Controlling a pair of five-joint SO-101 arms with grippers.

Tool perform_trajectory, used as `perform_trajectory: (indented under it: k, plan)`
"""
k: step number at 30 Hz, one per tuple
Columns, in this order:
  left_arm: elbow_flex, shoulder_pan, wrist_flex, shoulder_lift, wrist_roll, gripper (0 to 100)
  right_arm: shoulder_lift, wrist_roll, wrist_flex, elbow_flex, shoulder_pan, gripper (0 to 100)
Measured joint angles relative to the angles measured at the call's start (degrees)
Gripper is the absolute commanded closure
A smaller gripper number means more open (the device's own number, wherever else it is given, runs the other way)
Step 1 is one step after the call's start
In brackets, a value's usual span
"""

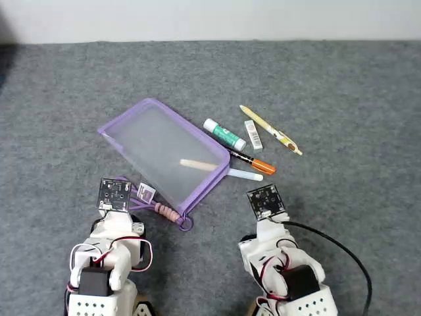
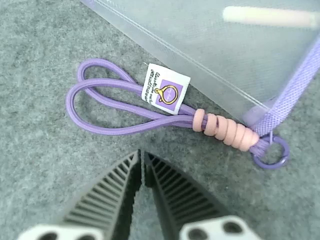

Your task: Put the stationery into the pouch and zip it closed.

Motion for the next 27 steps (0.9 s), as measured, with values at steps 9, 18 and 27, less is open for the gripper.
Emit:
perform_trajectory:
  k: [9,18,27]
  plan:
    - [0.0,0.0,0.0,0.0,0.0,99,0.0,0.0,0.0,0.0,8.0,98.3]
    - [0.0,0.0,0.0,0.0,0.0,99,0.0,1.23,-3.6,0.0,12.04,98.4]
    - [0.0,0.0,0.0,0.0,0.0,99,0.26,-0.35,-11.25,-8.62,6.24,98.8]
